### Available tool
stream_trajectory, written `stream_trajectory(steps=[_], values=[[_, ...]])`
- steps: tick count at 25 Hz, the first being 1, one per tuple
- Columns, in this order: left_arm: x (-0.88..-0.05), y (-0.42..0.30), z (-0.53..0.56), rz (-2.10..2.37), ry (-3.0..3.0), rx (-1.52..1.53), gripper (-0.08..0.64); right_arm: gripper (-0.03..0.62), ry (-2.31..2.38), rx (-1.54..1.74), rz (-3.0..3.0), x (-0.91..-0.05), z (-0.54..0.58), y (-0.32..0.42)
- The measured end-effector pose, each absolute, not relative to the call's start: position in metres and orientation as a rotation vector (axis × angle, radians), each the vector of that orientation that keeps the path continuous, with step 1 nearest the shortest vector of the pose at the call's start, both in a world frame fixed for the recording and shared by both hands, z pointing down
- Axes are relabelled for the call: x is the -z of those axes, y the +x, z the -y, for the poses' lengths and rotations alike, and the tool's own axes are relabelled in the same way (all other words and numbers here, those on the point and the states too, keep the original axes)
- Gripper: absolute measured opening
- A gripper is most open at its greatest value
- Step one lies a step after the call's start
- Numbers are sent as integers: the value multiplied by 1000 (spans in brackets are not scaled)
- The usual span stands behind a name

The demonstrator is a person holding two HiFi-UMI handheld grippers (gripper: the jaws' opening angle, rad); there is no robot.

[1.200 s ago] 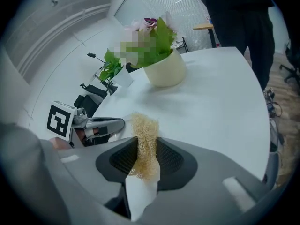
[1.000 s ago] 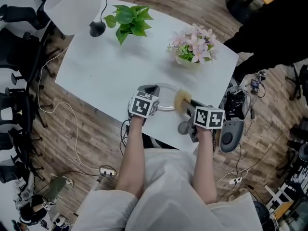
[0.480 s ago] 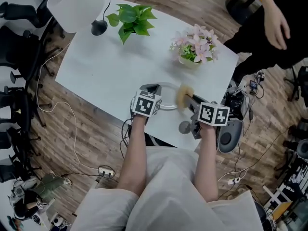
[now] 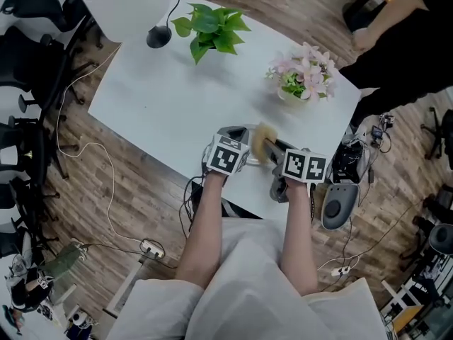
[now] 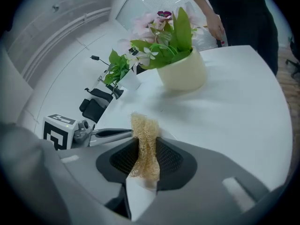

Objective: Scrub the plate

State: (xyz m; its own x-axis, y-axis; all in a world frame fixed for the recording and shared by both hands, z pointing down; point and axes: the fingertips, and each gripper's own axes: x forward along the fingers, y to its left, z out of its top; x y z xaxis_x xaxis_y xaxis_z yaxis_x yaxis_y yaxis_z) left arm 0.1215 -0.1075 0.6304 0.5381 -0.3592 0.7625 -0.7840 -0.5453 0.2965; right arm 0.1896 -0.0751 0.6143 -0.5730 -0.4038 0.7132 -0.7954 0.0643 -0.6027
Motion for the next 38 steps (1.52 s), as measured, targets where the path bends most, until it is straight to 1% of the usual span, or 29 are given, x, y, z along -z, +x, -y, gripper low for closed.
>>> stream_trajectory(steps=[5, 9, 22, 29, 38], values=[[-630, 120, 112, 936, 2160, -861, 2, 137, 1170, -1526, 1997, -622, 85, 174], [-630, 121, 112, 926, 2174, -856, 1, 140, 1173, -1519, 1979, -627, 87, 176], [-629, 118, 109, 926, 2159, -865, 0, 144, 1275, -1533, 1963, -627, 74, 214], [-626, 118, 110, 921, 2164, -815, 0, 149, 1379, -1605, 1950, -622, 53, 241], [-627, 120, 107, 880, 2204, -855, 2, 138, 1560, -1561, 1800, -626, 19, 282]])
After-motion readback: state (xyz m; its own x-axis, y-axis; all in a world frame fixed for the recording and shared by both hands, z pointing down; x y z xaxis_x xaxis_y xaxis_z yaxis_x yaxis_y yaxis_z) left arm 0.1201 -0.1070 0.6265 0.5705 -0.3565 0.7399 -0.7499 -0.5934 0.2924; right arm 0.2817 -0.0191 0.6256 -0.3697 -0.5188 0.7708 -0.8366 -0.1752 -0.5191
